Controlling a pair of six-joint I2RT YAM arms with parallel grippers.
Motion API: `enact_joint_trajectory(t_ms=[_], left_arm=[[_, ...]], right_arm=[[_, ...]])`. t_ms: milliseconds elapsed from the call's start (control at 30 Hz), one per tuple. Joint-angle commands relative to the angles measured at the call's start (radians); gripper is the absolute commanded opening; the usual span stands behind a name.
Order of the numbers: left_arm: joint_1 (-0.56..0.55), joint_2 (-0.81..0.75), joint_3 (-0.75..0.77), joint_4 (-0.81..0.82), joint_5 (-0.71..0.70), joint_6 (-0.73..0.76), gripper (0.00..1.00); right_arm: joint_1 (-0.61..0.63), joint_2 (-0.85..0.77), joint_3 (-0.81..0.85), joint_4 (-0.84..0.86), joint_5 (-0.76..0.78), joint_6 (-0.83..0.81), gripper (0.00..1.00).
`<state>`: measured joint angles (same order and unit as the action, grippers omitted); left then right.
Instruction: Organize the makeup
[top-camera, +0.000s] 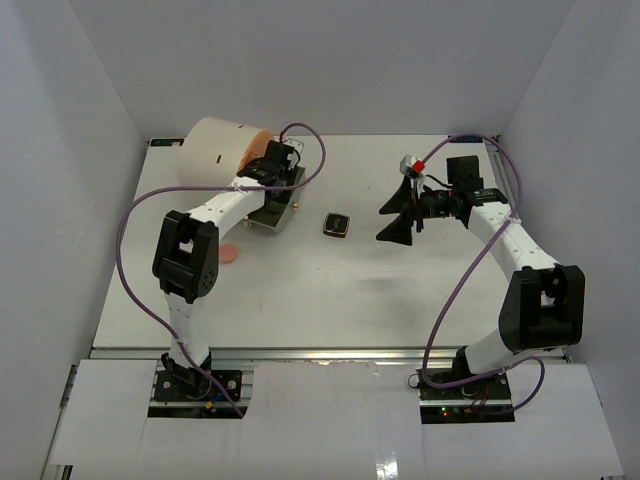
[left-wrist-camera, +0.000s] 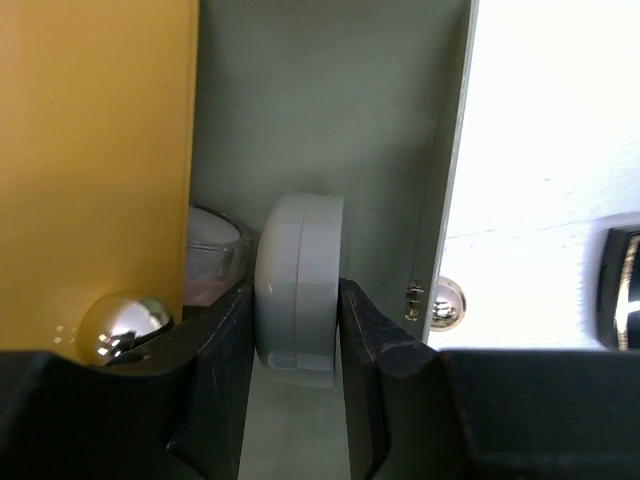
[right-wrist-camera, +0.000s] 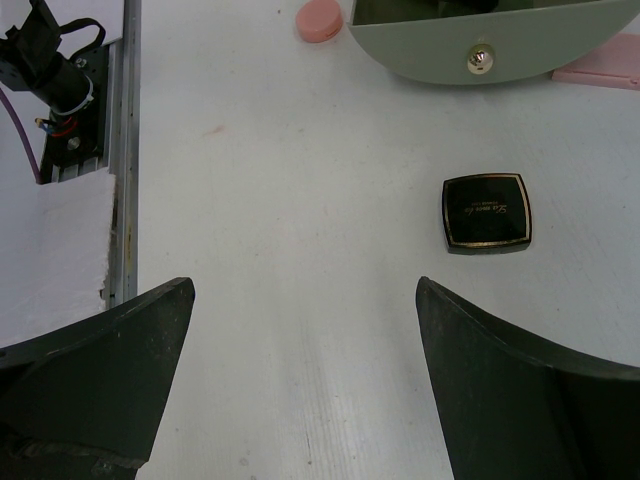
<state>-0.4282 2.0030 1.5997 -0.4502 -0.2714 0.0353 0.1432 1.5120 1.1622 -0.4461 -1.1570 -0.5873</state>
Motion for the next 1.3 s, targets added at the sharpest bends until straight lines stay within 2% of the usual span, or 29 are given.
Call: enact_joint_trajectory(t_ms=[0, 233, 433, 600, 767, 900, 1067, 1267], left_arm=[[0.005, -0.111, 0.041, 0.011, 0.004, -0.141, 0.18], [0.006, -0.118, 0.006, 0.048, -0.059, -0.328, 0.16], [0.008, -0.102, -0.027, 0.080, -0.143, -0.483, 0.08], [0.009, -0.093, -0.044, 0.073, -0.227, -0.602, 0.08], [0.011, -0.087, -0.063, 0.072, -0.222, -0.664, 0.10], [0.011, -0.083, -0.071, 0.073, -0.206, -0.673, 0.18], [0.011, -0.110, -0.081, 0.073, -0.187, -0.664, 0.42], [0.011, -0.162, -0.098, 0.082, -0.163, -0.642, 0.54]], right_arm=[[-0.007, 0.001, 0.005, -0.003, -0.035, -0.017, 0.98], [-0.008, -0.002, 0.005, -0.006, -0.037, -0.020, 0.98], [-0.010, -0.004, 0.005, -0.011, -0.041, -0.023, 0.98], [-0.012, -0.003, 0.005, -0.013, -0.043, -0.028, 0.98], [-0.013, 0.002, 0.005, -0.014, -0.044, -0.029, 0.98], [-0.014, -0.001, 0.005, -0.016, -0.043, -0.029, 0.98], [-0.014, -0.001, 0.005, -0.017, -0.044, -0.031, 0.98], [-0.015, -0.003, 0.005, -0.017, -0.044, -0.031, 0.98]])
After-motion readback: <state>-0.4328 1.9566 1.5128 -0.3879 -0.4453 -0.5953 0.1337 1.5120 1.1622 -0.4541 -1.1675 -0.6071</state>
